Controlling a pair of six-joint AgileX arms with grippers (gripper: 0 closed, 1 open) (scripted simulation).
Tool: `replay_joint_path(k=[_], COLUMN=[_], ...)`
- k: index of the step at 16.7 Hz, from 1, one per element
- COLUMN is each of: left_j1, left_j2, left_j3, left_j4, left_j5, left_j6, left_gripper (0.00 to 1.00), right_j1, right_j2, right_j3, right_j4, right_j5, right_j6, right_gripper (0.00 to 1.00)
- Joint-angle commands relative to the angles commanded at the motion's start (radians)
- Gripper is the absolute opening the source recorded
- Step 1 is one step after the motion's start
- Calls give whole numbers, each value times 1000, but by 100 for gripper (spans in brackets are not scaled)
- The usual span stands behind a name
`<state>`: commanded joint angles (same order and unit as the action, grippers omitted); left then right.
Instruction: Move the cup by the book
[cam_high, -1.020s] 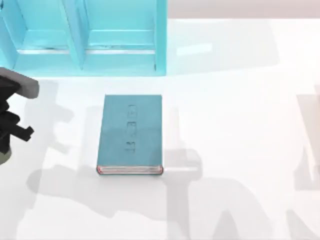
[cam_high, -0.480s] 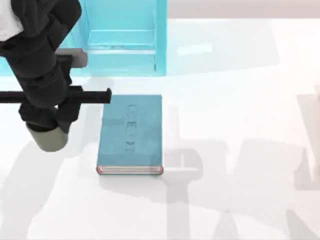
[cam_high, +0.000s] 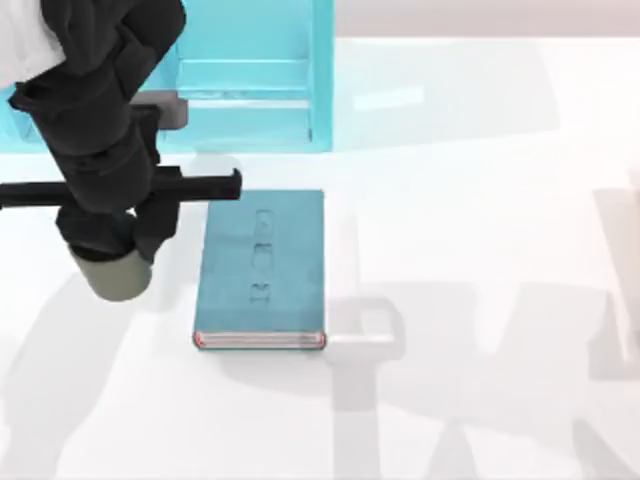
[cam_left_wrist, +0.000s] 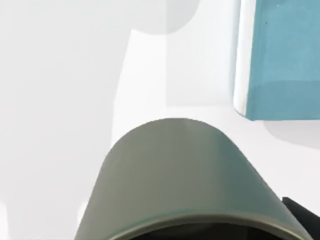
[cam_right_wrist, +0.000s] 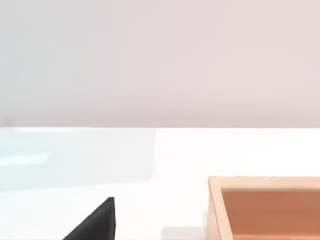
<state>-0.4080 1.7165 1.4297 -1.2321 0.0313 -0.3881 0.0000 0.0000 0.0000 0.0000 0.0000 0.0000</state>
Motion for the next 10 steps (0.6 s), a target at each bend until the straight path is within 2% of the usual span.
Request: replay_joint_path(k=[3, 7, 10], left_j1=[6, 14, 20], left_j2=[6, 23, 39], left_j3=[-41, -163, -212], left_j4=[40, 200, 253], left_j5=[0, 1, 1], left_j6=[7, 16, 23], left_gripper=[0, 0, 0], right_j1=[0, 0, 0], right_j2=[0, 0, 0], right_j3=[0, 0, 0], right_j4=[0, 0, 0], right_j5=[0, 0, 0], right_j6=[0, 0, 0], right_gripper=[100, 100, 100])
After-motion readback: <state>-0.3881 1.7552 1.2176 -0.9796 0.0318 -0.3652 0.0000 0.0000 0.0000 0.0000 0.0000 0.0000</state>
